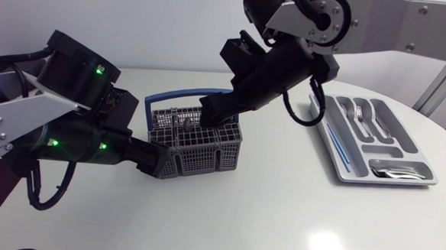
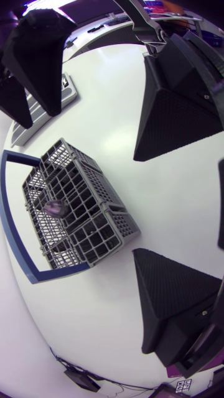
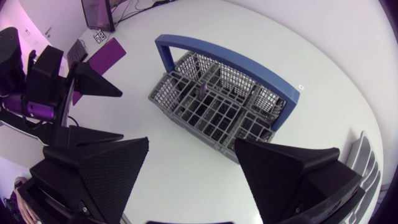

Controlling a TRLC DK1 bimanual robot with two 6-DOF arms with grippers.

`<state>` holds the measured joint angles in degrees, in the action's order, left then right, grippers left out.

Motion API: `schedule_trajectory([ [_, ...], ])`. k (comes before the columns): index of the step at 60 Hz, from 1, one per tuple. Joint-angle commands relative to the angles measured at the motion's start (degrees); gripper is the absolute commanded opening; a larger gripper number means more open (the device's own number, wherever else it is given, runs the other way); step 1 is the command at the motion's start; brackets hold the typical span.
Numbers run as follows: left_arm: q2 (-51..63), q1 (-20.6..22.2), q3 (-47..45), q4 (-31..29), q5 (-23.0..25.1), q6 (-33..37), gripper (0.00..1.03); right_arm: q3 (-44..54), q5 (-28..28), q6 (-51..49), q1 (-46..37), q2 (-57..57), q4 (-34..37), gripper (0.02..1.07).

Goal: Unload the cutlery basket into the drawer organizer.

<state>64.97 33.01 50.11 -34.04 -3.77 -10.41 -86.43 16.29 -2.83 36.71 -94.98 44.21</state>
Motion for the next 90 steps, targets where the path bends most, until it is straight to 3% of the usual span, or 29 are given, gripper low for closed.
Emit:
schedule_trajectory([
  [1,-0.9,-1.2,-1.94,2.14,1.31,1.27,0.98,2.5,-0.21,3.8,1.52,-1.61,-2.98,1.02],
  [10,-0.81,-1.81,-4.14,6.18,1.4,2.33,0.98,4.61,-2.5,6.26,3.46,-2.67,-8.26,1.02],
  [25,-0.46,-5.07,-7.13,12.33,5.7,3.65,0.98,5.4,-3.37,8.89,3.9,-5.39,-14.32,0.99],
  [59,4.46,-12.36,-9.24,20.24,12.03,5.93,0.98,6.1,-6.8,11.27,5.22,-11.37,-23.55,0.92],
  [73,4.73,-13.85,-9.94,21.65,13.7,6.28,0.98,6.36,-7.94,12.32,5.92,-13.21,-27.07,0.78],
  [85,5.34,-15.0,-11.0,23.23,14.84,6.64,0.98,7.68,-9.0,13.03,6.27,-13.57,-30.67,0.55],
  [90,5.52,-15.26,-11.08,23.5,15.11,6.64,0.98,7.33,-9.18,13.11,6.53,-14.36,-30.67,0.55],
])
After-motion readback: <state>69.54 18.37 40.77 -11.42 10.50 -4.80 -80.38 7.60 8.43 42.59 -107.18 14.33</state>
